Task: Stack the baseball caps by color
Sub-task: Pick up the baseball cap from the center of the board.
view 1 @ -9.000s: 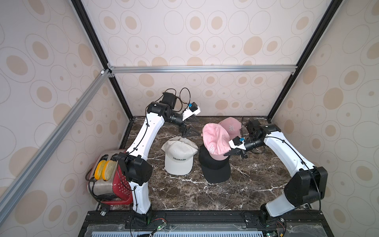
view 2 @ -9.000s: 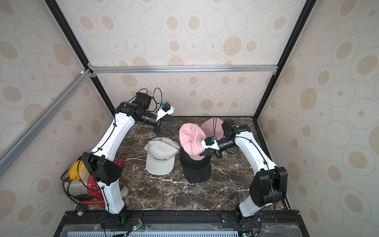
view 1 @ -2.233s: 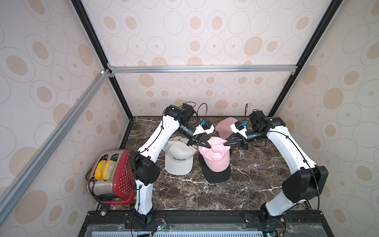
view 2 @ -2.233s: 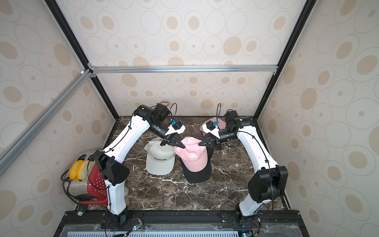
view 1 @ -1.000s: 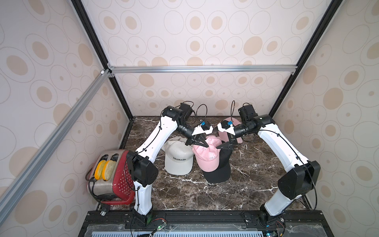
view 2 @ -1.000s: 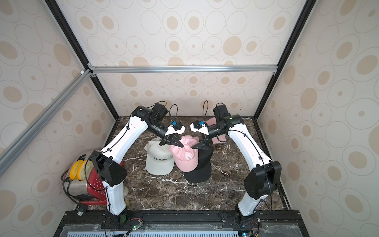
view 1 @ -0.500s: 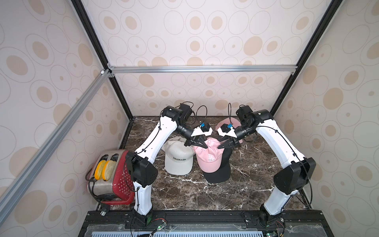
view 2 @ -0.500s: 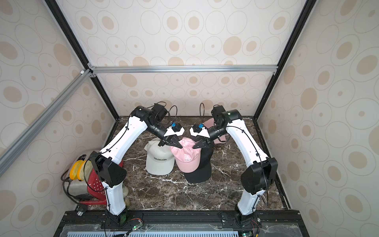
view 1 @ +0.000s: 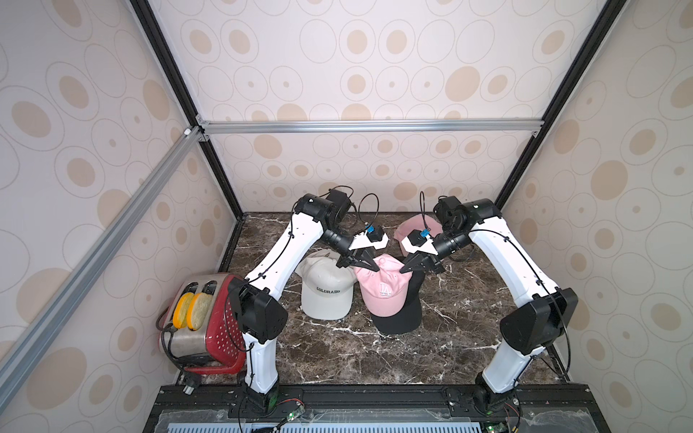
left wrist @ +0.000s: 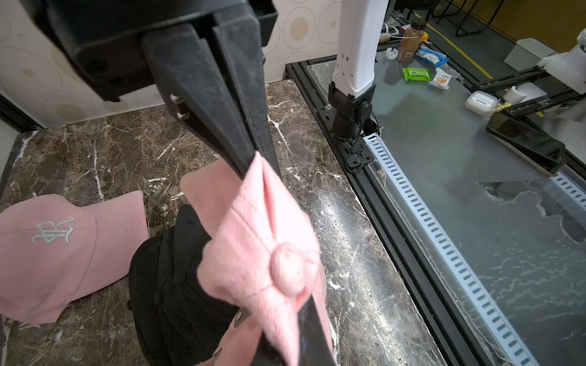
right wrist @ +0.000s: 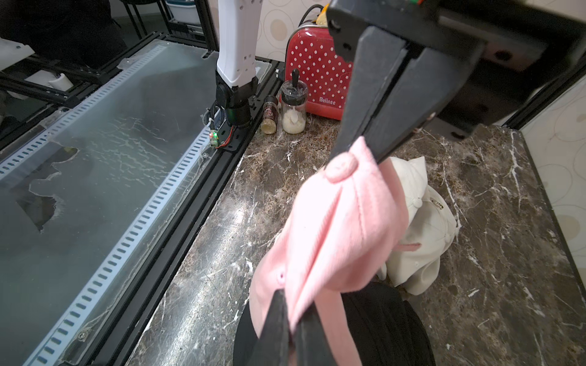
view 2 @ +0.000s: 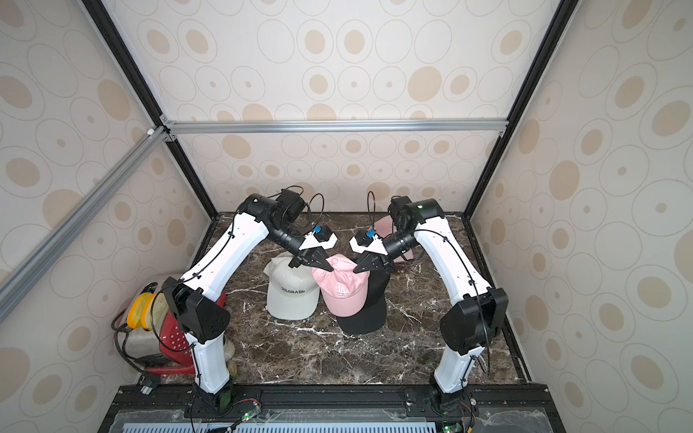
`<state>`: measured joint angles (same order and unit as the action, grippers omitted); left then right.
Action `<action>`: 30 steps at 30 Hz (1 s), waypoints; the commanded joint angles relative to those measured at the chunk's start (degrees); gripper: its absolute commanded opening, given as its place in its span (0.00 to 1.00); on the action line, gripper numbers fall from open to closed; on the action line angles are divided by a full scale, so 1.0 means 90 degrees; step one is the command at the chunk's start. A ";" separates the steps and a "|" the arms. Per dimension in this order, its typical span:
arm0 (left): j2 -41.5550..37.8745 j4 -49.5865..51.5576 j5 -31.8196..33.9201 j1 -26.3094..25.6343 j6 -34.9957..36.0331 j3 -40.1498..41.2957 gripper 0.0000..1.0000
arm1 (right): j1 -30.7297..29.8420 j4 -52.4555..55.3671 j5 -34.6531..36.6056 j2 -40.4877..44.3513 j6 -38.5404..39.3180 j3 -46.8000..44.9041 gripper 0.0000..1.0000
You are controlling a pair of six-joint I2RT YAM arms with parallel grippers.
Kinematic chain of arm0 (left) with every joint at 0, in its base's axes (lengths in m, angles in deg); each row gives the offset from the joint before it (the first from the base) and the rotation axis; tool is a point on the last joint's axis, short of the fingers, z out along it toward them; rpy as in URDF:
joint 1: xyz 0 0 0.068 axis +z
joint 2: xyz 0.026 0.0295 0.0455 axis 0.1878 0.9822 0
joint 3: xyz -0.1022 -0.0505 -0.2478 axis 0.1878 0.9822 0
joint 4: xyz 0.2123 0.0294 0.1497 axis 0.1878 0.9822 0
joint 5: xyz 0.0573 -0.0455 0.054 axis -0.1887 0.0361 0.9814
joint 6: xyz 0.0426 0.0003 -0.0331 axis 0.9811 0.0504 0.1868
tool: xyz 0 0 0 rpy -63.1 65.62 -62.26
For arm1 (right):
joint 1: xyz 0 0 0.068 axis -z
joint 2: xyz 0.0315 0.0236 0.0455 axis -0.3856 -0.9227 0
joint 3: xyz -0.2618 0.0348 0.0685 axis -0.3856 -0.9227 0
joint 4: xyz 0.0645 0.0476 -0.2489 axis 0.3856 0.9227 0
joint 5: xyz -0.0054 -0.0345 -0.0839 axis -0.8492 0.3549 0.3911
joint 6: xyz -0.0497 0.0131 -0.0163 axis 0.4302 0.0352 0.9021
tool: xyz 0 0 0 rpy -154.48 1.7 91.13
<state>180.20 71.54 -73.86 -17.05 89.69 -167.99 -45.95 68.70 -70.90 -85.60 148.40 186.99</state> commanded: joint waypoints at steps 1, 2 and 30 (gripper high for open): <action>-0.0285 -0.0445 -0.0070 0.0122 -0.0454 0.0138 0.00 | 0.0126 0.0547 -0.0217 0.0010 0.0261 0.0143 0.00; -0.0321 -0.0664 -0.0064 0.0126 -0.0629 0.0220 0.00 | 0.0133 0.0599 -0.0195 0.0011 0.0282 0.0152 0.00; -0.2276 -0.7306 0.1895 0.0364 -0.5592 0.3374 0.99 | 0.1087 -0.0008 -0.0085 -0.0699 -0.1379 0.1535 0.00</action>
<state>161.91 17.77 -62.69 -13.95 48.58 -138.95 -38.10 66.73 -70.68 -90.39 138.04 198.53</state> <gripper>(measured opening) 0.989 0.064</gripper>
